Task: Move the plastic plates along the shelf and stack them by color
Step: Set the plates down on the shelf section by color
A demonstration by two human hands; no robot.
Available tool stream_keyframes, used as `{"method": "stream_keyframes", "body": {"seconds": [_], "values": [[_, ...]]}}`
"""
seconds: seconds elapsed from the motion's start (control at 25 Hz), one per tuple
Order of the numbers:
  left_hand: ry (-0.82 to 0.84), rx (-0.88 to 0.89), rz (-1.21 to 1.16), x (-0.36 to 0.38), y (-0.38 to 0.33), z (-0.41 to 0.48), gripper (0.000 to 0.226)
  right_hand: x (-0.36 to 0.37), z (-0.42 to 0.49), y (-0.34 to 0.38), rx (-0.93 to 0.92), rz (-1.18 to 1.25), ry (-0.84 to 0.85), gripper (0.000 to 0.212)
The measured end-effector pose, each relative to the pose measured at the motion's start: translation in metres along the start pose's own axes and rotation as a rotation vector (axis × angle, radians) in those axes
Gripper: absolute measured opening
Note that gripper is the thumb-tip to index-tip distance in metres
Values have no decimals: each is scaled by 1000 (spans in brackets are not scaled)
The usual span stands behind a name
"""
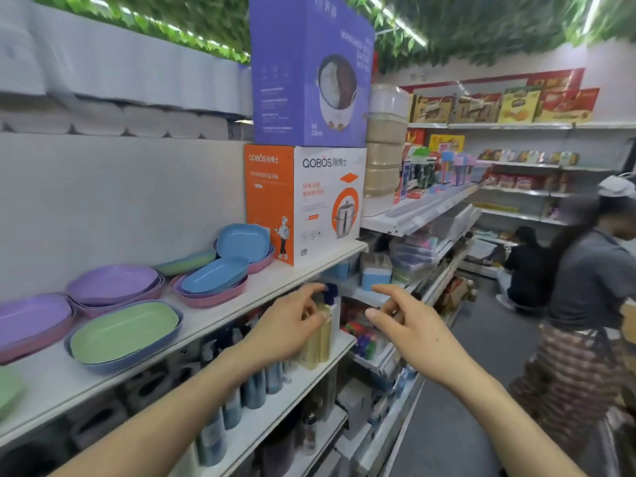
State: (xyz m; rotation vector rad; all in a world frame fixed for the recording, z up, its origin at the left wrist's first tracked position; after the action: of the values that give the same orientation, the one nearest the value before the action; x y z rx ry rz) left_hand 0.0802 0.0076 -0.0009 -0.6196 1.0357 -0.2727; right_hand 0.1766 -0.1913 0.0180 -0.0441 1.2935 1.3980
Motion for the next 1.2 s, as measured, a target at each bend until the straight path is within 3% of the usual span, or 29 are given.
{"method": "stream_keyframes", "body": {"seconds": [0.24,0.6,1.2], "values": [[-37,-109,48,-2,39,30,50,40,71,-28,-74,51,93,42],[-237,-328,90,-3,72,64,49,76,170,-61,-266,205,248,39],[-544,-622,260,-4,27,35,44,95,232,-75,-481,457,536,32]]}}
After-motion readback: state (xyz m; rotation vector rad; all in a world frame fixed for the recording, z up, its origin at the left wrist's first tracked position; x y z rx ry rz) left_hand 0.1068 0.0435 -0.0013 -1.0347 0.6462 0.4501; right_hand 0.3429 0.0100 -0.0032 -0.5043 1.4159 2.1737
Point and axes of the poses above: each hand's wrist, its own z-axis towards the middle knuckle, its own x-axis out of the palm, y = z × x, the point moved 7 cm from there along z, towards the middle knuckle, and after that the axes turned 2 degrees about -x, right-handed, at the moved point
